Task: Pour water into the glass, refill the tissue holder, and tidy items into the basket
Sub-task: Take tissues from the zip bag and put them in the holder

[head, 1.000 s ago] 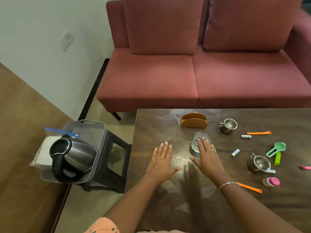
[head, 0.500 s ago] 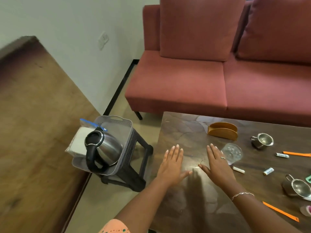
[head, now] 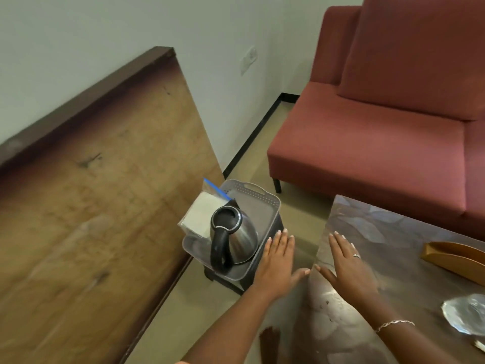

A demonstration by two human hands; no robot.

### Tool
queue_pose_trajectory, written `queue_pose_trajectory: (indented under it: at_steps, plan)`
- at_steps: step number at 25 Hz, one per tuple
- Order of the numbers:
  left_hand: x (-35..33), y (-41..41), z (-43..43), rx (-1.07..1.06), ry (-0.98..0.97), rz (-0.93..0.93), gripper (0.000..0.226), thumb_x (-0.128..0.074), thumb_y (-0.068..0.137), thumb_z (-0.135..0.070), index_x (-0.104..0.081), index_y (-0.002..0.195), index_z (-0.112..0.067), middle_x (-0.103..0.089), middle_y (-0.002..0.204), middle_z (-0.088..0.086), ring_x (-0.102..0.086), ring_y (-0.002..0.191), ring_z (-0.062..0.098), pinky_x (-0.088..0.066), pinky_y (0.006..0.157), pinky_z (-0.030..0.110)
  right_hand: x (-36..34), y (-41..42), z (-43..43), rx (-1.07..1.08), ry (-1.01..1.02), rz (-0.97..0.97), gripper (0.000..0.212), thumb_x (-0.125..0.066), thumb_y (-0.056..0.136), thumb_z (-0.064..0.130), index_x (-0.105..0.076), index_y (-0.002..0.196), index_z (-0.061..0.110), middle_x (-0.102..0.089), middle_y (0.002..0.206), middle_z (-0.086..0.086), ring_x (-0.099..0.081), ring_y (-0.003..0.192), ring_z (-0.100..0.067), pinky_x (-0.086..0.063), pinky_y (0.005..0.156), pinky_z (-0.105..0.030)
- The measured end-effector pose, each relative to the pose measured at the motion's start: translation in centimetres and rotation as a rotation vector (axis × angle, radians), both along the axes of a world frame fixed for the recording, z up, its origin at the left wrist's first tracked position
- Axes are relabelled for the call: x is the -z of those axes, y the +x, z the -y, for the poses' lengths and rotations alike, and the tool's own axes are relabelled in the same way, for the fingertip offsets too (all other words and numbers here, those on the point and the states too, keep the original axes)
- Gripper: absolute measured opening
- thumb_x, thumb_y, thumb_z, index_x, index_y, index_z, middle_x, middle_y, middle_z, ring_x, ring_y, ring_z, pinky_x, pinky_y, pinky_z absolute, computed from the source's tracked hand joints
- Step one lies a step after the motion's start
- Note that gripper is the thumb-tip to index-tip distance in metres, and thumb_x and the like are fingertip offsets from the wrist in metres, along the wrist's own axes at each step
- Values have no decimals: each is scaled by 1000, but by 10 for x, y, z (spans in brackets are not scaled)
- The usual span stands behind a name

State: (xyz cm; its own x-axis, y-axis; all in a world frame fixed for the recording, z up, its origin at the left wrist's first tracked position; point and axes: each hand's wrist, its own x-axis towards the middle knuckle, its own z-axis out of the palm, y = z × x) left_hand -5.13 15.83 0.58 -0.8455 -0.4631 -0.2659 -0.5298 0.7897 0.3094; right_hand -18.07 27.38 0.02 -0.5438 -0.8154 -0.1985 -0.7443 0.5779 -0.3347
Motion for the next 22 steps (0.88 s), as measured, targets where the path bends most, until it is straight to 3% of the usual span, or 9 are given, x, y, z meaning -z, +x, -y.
queue_pose_trajectory:
  at_steps: [2,3,6,8,10,17,22]
  plan:
    - [-7,11,32,-97,15,-69,110,10,59,-74,-3,148,-10,4,158,9,20,139,16,18,108,32,-8,9,34,-55,-13,24,83,-35,86,61,-6,146,12,-5,156,-7,-5,144,-22,-14,117,-36]
    - [-8,17,49,-159,27,-116,107,6,62,-73,-8,148,-11,-1,158,7,14,143,16,17,109,30,-10,13,51,-80,-13,43,81,-42,87,55,-4,146,14,-3,156,-6,-3,144,-21,-13,116,-35]
    - [-7,34,105,-336,11,-261,82,-18,83,-66,-24,145,-12,-21,155,6,-8,145,18,3,115,27,-11,18,96,-140,-42,73,78,-45,89,50,-5,147,16,-3,157,-4,-3,144,-21,-9,115,-31]
    - [1,46,143,-457,-28,-314,59,-42,93,-43,-35,140,-8,-35,149,10,-23,141,22,-6,118,31,-10,20,122,-179,-45,67,75,-43,91,48,-6,147,15,-4,157,-5,-3,144,-20,-7,115,-29]
    - [14,57,181,-558,-60,-326,49,-49,93,-30,-42,134,-4,-44,141,13,-33,135,26,-13,117,33,-7,20,146,-212,-49,58,71,-40,93,45,-6,147,14,-5,156,-6,-4,144,-21,-7,115,-29]
    - [67,83,271,-786,-18,-119,55,-57,90,-29,-40,135,-3,-47,138,18,-37,131,34,-27,111,40,24,12,198,-256,3,59,68,-39,95,40,-5,146,13,-5,156,-6,-6,144,-21,-8,115,-29]
    - [114,91,302,-827,75,99,67,-66,82,-36,-39,132,1,-48,135,20,-44,124,35,-34,106,42,46,6,210,-314,24,78,64,-39,96,35,-5,146,13,-5,157,-5,-7,144,-20,-8,114,-26]
